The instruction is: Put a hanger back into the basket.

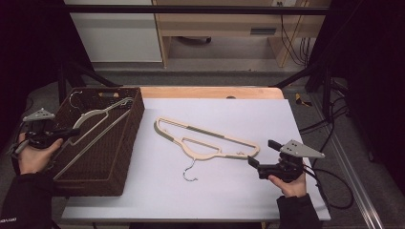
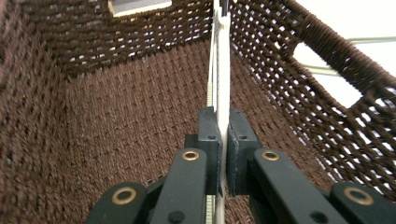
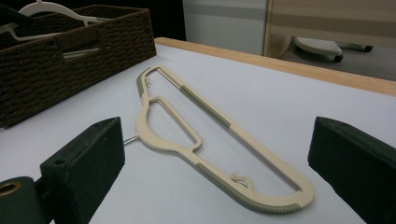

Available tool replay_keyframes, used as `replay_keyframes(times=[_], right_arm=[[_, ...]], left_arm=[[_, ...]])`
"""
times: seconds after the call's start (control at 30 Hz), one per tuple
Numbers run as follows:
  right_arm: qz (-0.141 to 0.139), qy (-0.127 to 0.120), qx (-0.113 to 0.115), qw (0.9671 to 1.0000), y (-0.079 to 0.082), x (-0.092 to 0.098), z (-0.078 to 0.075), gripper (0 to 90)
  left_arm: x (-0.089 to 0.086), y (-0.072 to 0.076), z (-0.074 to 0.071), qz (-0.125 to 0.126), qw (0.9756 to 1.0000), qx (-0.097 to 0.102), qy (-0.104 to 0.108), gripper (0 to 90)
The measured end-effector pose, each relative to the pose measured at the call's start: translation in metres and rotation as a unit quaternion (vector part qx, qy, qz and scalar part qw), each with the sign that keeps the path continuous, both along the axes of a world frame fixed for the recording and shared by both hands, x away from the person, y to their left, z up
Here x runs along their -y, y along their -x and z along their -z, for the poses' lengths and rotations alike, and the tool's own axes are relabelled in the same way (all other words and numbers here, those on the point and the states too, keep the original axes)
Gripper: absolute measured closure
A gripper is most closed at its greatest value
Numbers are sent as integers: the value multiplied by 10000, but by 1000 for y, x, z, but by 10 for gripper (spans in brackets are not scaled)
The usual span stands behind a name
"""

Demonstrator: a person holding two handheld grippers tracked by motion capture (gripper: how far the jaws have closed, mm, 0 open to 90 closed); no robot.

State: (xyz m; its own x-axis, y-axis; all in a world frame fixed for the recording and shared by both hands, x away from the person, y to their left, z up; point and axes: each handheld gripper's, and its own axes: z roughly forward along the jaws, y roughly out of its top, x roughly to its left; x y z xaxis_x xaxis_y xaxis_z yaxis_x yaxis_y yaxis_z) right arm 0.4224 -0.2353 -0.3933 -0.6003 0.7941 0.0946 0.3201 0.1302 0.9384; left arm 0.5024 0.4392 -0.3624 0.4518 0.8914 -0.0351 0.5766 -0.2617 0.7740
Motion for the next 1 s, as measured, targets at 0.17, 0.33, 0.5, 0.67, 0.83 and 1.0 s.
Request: replay_keyframes(times=[0.17, 0.33, 0.5, 0.67, 0.83, 1.0], right_arm=[[-13, 2, -18, 10000, 0, 0, 0, 42], [-10, -2, -1, 10000, 0, 0, 0, 42], [-17, -5, -16, 10000, 0, -1, 1, 42], [-16, -8, -16, 10000, 0, -1, 1, 42], [-32, -16, -18, 10000, 0, -2, 1, 42], [-40, -18, -15, 10000, 0, -2, 1, 43]], left_arm=[[2, -3, 8, -193, 9996, -168, -72, 854], [-2, -3, 11, -353, 9991, -238, 10, 848], [-3, -5, 14, -559, 9977, -331, -190, 835], [-6, -5, 16, -765, 9958, -387, -311, 822], [-11, -7, 18, -987, 9928, -565, -381, 773], [-12, -8, 20, -1171, 9901, -659, -401, 642]])
